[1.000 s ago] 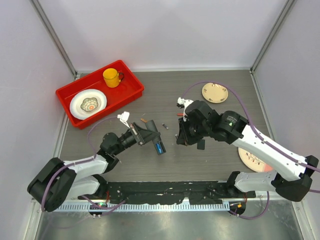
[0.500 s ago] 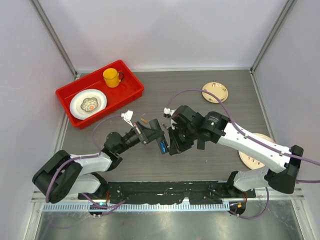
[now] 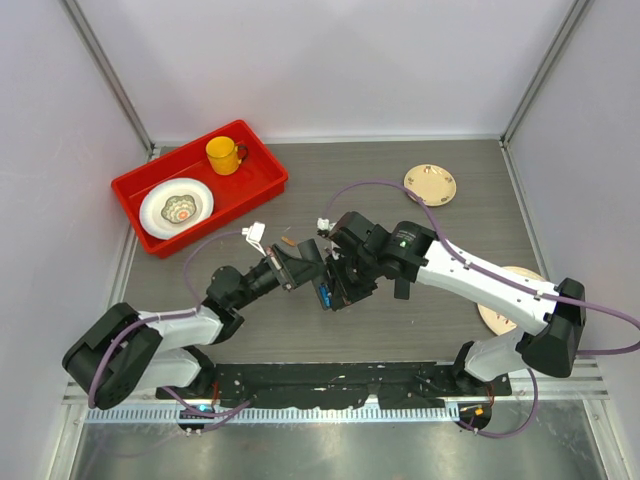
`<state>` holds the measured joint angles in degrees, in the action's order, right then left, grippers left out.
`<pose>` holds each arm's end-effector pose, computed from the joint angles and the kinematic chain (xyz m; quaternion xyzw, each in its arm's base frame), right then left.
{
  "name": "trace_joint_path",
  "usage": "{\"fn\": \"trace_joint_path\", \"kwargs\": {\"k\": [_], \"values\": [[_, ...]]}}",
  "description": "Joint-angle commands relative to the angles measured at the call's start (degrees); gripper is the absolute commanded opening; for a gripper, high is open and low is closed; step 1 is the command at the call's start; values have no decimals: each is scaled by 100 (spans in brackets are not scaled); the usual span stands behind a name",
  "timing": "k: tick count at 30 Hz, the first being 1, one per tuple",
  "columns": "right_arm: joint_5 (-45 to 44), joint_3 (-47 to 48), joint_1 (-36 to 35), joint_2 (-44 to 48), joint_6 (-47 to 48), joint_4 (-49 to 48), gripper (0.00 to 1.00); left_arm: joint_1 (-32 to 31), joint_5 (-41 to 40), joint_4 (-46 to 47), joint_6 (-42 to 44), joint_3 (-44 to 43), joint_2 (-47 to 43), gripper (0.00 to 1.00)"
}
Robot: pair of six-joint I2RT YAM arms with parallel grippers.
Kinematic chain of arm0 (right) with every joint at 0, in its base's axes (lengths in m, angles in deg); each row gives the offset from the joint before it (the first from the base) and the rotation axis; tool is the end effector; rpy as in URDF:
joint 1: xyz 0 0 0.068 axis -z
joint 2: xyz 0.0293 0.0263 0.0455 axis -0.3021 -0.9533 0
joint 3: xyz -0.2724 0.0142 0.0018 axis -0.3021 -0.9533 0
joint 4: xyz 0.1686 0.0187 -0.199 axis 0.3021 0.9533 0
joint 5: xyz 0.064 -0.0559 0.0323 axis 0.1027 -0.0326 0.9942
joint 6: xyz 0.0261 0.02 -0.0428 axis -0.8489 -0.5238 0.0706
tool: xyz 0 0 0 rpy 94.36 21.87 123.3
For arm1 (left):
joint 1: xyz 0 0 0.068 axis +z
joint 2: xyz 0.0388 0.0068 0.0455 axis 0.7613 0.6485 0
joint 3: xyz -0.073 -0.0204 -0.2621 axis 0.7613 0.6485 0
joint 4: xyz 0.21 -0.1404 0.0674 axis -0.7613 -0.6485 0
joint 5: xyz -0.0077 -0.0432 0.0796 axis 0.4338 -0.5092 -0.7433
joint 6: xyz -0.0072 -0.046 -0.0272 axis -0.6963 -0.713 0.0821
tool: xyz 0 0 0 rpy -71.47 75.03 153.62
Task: Load the batteries into the remote control
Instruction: Load the battery into the remote control.
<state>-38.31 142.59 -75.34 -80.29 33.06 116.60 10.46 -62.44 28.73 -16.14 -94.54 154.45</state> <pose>0.1433 0.2397 0.3239 -0.2515 0.9296 0.2416 0.1191 0.1638 -0.1492 0.2073 -0.0467 0.6403 -0.6899 0.3345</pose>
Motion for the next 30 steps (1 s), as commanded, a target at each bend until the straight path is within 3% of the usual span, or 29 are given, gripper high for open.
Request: {"fn": "trace_joint_path", "kwargs": {"k": [1,17,30], "values": [[-24,161,-34,-9,-44,-123,1,-53,-56,495,-81,47,-246,0],[-331,521,-25,-334,18,97,1,-202,-21,530,-274,152,-440,0],[-569,820,-25,-562,202,474,1,-220,-82,960,-1293,126,104,0]]}}
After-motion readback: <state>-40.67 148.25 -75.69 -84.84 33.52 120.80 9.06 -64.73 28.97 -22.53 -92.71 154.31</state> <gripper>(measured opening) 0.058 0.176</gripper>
